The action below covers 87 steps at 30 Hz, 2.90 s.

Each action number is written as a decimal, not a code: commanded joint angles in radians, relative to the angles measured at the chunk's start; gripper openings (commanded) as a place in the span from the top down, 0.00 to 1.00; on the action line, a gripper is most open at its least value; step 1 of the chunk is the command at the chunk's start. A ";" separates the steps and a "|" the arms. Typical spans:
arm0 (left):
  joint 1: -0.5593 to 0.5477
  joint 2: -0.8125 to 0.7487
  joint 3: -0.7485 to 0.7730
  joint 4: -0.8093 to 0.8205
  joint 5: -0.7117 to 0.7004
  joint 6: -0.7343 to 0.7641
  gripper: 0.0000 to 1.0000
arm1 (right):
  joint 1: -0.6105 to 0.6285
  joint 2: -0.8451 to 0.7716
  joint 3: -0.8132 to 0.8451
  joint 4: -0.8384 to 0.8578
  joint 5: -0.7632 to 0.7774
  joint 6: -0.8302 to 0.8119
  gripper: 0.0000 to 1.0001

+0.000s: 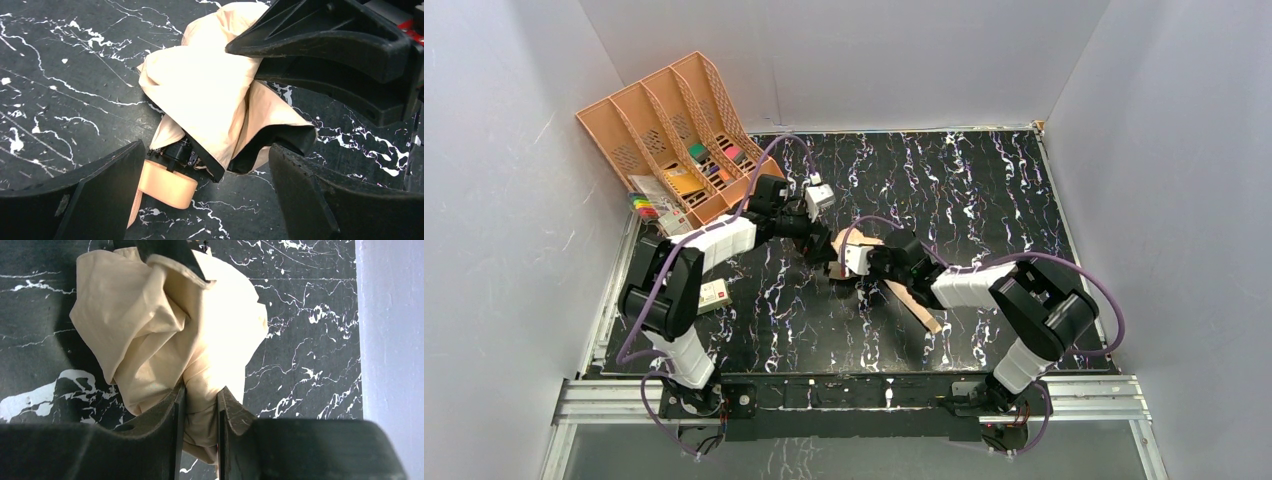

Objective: Put away the umbrella

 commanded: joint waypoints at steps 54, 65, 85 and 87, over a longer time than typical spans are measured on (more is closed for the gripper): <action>-0.198 0.129 0.004 -0.231 -0.384 0.134 1.00 | -0.034 -0.369 0.079 -0.950 0.158 1.200 0.33; -0.198 0.073 -0.030 -0.222 -0.392 0.128 1.00 | -0.164 -0.268 0.127 -0.999 0.217 1.214 0.20; -0.198 0.104 0.008 -0.223 -0.444 0.073 1.00 | -0.164 -0.120 0.089 -1.077 0.188 1.305 0.57; -0.198 0.111 0.014 -0.229 -0.455 0.056 1.00 | -0.164 -0.112 0.081 -1.072 0.191 1.314 0.68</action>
